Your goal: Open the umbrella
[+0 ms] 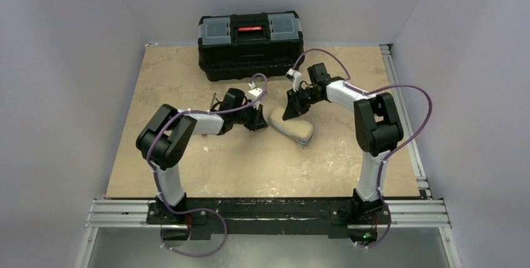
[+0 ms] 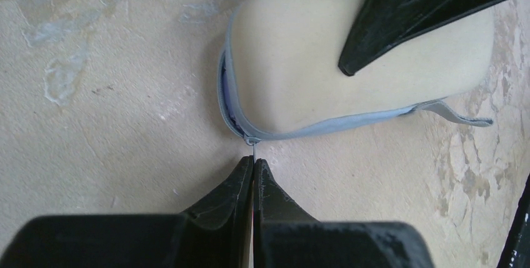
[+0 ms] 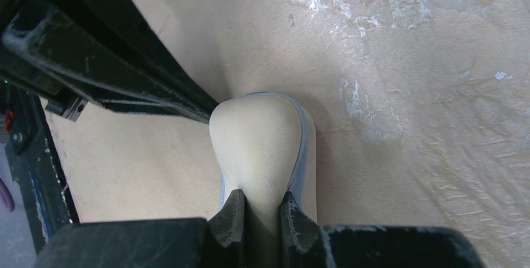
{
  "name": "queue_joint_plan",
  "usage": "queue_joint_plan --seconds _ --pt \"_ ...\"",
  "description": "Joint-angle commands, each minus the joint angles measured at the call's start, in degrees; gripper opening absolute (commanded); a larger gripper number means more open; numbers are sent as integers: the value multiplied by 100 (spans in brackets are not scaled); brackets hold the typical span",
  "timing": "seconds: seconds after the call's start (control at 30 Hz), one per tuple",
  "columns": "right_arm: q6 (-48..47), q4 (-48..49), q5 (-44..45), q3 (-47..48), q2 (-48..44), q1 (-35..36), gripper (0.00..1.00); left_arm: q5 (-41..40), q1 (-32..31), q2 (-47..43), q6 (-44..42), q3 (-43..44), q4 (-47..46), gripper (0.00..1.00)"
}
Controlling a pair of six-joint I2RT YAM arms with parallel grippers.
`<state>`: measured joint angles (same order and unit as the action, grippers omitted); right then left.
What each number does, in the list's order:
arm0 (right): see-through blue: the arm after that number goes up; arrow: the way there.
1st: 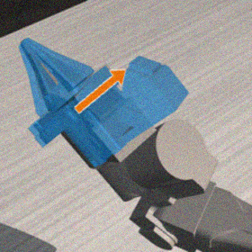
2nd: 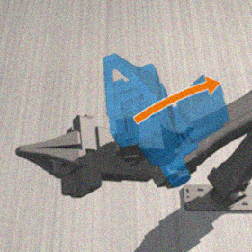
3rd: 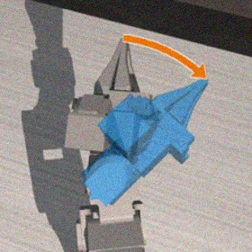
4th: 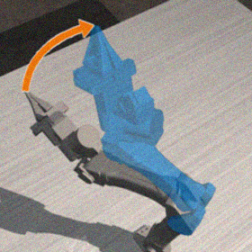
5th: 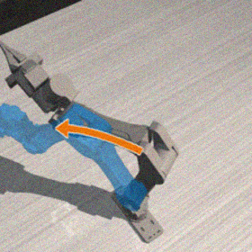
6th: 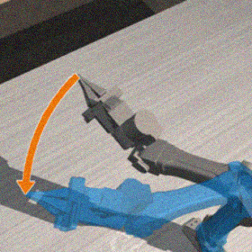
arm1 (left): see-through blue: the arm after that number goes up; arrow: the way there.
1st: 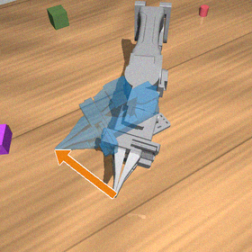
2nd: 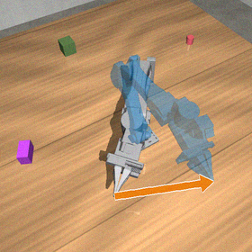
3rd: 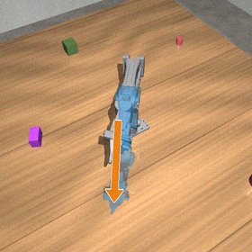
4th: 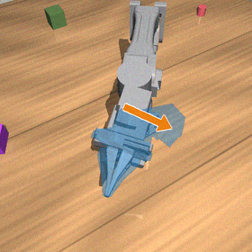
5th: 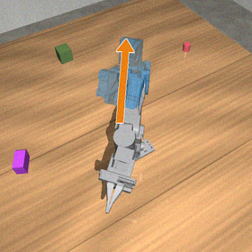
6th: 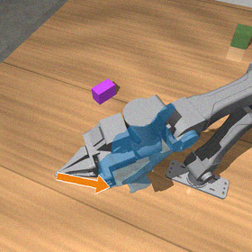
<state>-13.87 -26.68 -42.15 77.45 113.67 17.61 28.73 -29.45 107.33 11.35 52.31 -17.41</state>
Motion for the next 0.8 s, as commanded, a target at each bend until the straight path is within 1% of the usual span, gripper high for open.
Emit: queue_joint_plan --seconds 0.0,0.1,0.23,0.43,0.57,0.67,0.7,0.73,0.77 --pt "584 584 615 -314 -131 -64 0 213 -285 -484 -153 -340 -231 0" --pt "1054 805 542 -368 -133 -67 0 165 -568 -492 -234 -337 -341 0" --pt "1638 1294 566 -562 -247 -63 0 150 -867 -275 -105 -99 -460 0" --pt "1882 1585 739 -603 -257 -73 0 220 -1279 -127 -329 102 -613 0" --pt "1817 1509 697 -515 -291 -90 0 70 -1305 -175 -417 159 -504 0" --pt "1659 1403 686 -481 -453 -106 0 -3 -1062 -388 -500 6 -416 1" --pt "1588 1342 634 -450 -511 -109 0 71 -922 -477 -473 -4 -301 12" --pt "1464 1212 576 -386 -551 -113 7 166 -793 -568 -430 3 -128 30" --pt "1343 1027 497 -285 -562 -110 20 224 -655 -691 -396 14 48 43"
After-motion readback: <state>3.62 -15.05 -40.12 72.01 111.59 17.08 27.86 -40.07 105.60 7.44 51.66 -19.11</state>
